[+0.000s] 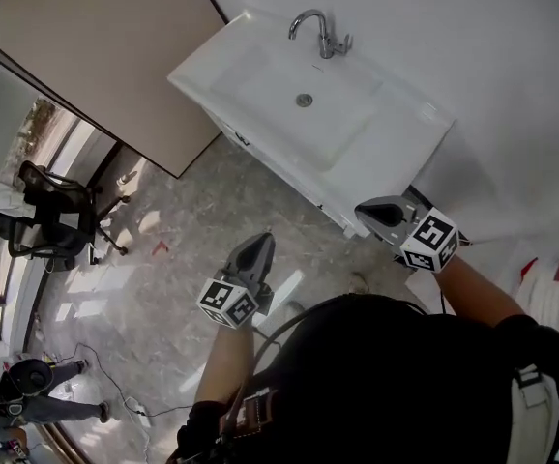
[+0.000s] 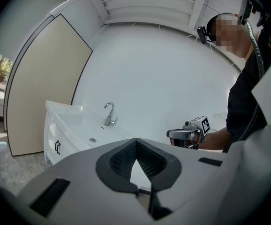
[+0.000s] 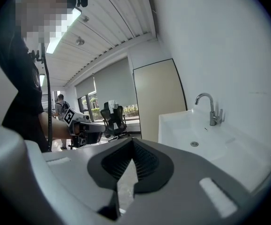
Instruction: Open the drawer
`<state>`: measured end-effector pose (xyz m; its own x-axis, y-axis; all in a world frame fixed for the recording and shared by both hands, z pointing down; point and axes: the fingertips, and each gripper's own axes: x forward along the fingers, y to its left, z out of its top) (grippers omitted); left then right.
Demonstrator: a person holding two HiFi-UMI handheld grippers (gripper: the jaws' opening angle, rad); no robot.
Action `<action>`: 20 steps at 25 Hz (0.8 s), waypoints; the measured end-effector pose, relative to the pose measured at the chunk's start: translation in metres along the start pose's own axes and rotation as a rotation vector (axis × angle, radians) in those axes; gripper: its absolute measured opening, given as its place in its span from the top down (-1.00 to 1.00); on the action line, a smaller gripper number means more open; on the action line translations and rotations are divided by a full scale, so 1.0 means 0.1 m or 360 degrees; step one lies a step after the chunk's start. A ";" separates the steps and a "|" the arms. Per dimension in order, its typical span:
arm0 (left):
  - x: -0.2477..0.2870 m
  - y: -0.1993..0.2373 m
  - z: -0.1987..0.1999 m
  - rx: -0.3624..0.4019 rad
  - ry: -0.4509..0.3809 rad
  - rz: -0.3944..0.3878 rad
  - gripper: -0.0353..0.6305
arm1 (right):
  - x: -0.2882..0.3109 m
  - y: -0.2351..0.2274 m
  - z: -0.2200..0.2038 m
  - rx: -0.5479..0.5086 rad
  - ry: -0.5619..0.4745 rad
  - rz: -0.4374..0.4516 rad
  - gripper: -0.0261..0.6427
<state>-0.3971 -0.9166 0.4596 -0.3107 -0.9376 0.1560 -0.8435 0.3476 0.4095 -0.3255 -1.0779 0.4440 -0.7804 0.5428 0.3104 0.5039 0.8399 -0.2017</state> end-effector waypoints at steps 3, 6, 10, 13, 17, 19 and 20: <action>-0.01 0.30 -0.14 -0.0041 0.0038 -0.0065 0.92 | 0.34 0.10 -0.07 -0.0010 0.0039 -0.0034 0.93; 0.02 0.54 -0.32 -0.0058 0.0108 -0.0123 0.92 | 0.64 0.17 -0.17 0.0010 0.0056 -0.0064 0.93; 0.12 0.71 -0.66 -0.0084 0.0207 -0.0201 0.92 | 0.93 0.28 -0.35 0.0049 0.0055 -0.0066 0.93; 0.19 0.80 -0.93 -0.0127 0.0237 -0.0225 0.92 | 1.14 0.37 -0.54 0.0037 0.0065 -0.0015 0.93; 0.33 1.05 -1.37 -0.0153 0.0268 -0.0179 0.92 | 1.38 0.38 -0.95 0.0010 0.0091 0.0052 0.93; 0.39 1.18 -1.64 -0.0173 0.0285 -0.0150 0.92 | 1.48 0.37 -1.20 0.0042 0.0098 0.0053 0.93; 0.42 1.24 -1.78 -0.0186 0.0293 -0.0138 0.92 | 1.52 0.35 -1.34 0.0072 0.0104 0.0045 0.93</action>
<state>-0.4364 -0.9121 0.6772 -0.1449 -0.9512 0.2724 -0.8036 0.2737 0.5284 -0.3767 -0.9657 0.6083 -0.7394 0.5666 0.3637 0.5071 0.8240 -0.2527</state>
